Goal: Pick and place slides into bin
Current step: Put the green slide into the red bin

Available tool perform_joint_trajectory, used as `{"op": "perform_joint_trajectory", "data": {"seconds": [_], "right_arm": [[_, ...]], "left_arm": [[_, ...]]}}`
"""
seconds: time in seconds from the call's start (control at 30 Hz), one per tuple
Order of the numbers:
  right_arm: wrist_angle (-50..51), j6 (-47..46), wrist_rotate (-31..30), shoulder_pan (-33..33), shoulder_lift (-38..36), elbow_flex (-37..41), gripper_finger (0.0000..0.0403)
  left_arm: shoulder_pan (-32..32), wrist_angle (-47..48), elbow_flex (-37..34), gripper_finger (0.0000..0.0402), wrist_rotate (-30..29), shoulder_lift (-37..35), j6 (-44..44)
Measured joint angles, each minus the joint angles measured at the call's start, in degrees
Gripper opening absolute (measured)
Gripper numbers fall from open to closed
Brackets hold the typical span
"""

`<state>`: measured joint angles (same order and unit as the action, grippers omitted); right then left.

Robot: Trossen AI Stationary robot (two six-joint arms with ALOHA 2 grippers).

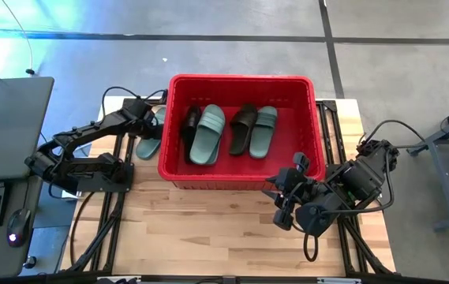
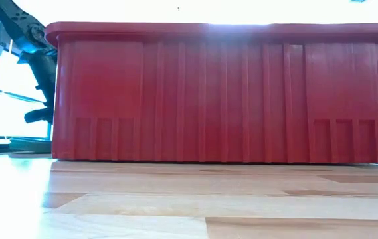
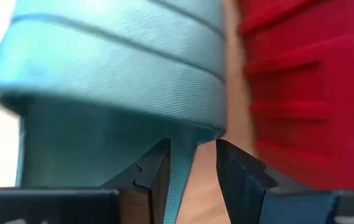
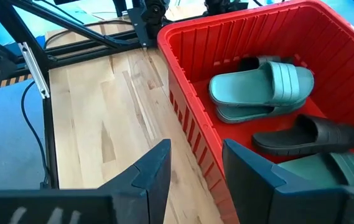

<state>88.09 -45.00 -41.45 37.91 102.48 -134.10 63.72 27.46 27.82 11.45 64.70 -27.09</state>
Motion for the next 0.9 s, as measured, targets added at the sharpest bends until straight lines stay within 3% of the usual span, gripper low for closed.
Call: {"op": "perform_joint_trajectory", "data": {"seconds": [0.23, 0.63, 0.9], "right_arm": [[0.41, 0.48, -0.15, 0.00, 0.00, 0.00, 0.0134], [0.48, 0.20, -0.26, -0.04, 0.00, 0.00, 0.0134], [0.46, 0.05, 0.05, -0.04, 0.00, 0.00, 0.0134]], "left_arm": [[0.00, -1.90, 0.02, 0.0113, 1.26, -1.89, -0.60], [0.02, -4.67, 0.02, 0.0113, -3.15, -3.56, -6.72], [0.02, -5.33, 0.02, 0.0113, -6.35, -2.99, -20.80]]}}
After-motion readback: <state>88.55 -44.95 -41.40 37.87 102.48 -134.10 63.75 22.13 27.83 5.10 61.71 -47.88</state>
